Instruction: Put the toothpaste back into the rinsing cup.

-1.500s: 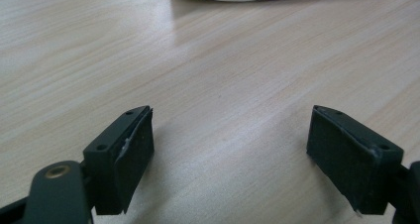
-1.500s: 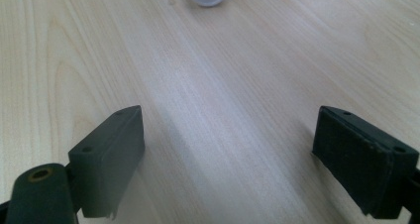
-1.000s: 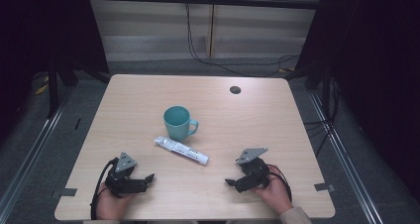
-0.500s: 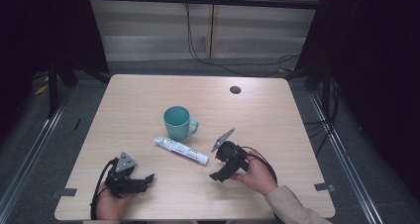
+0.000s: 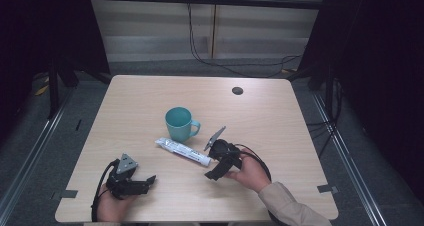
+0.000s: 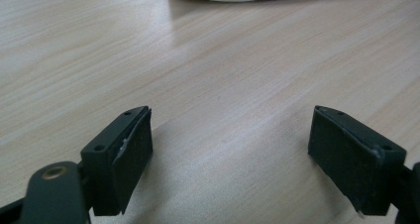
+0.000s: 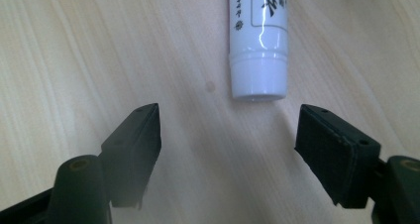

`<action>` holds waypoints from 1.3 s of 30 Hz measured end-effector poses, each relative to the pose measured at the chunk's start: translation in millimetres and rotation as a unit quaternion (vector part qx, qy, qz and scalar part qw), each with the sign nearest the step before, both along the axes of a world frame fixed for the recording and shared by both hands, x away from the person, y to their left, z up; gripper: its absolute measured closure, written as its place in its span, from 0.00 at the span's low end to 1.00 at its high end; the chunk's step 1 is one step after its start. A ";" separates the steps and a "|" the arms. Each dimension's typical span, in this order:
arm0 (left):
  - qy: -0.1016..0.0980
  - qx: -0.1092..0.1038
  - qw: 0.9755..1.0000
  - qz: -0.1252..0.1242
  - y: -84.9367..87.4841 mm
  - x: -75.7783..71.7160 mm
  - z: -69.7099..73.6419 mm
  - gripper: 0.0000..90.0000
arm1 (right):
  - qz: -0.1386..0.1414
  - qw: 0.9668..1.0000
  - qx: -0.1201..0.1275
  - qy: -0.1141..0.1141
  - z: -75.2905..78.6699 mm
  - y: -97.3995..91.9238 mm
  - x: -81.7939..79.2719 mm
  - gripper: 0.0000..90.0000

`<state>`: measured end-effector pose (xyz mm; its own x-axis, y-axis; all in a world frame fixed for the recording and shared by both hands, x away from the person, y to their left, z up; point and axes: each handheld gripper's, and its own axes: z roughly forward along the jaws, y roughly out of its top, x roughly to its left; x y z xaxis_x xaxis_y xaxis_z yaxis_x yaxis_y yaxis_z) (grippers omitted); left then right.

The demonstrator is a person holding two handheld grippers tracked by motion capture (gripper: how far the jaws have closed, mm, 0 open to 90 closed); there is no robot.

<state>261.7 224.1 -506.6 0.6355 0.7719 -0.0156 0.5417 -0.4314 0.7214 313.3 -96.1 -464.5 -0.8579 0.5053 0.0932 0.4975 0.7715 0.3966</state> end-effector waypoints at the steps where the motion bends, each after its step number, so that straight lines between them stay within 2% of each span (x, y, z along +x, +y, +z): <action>1: 0.000 0.000 1.000 0.000 0.0 0.0 0.0 0.19 | 0.002 1.000 -0.002 -0.004 -0.8 1.8 1.6 0.28; 7: 0.000 0.000 1.000 0.000 0.0 0.0 0.0 0.19 | -0.006 1.000 -0.001 0.005 -3.6 12.5 12.8 0.31; 15: 0.000 0.000 1.000 0.000 0.1 0.0 0.1 0.19 | -0.008 1.000 -0.008 0.004 -3.8 25.9 24.5 0.38; 22: 0.000 0.000 1.000 0.000 0.0 0.0 0.0 0.19 | -0.006 1.000 -0.001 0.002 -2.2 34.9 32.6 0.43; 27: 0.000 0.000 1.000 0.000 0.0 0.0 0.0 0.19 | -0.005 1.000 -0.011 0.002 -7.2 44.7 37.0 0.50; 30: 0.000 0.001 1.000 0.000 0.1 0.0 0.1 0.19 | -0.003 1.000 -0.021 -0.009 -10.0 46.3 35.7 0.65; 31: 0.000 0.000 1.000 0.000 0.0 0.0 0.0 0.19 | 0.000 1.000 -0.026 -0.014 -9.7 46.0 35.2 0.67; 33: 0.000 0.000 1.000 0.000 0.0 0.0 0.0 0.19 | 0.002 1.000 -0.026 -0.010 -9.4 45.6 35.1 0.69; 35: 0.000 0.000 1.000 0.000 0.1 0.0 0.0 0.19 | 0.005 0.999 -0.038 0.002 -7.1 45.9 34.0 0.74; 39: -0.001 0.001 1.000 0.000 0.1 0.0 0.1 0.19 | 0.002 1.000 -0.029 0.003 -6.5 41.8 30.8 0.76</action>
<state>261.8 224.1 -506.5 0.6349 0.7725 -0.0131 0.5406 -0.4320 0.7219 344.1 -54.3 -471.0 -0.8592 0.5070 0.0693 0.4972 0.7952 0.3472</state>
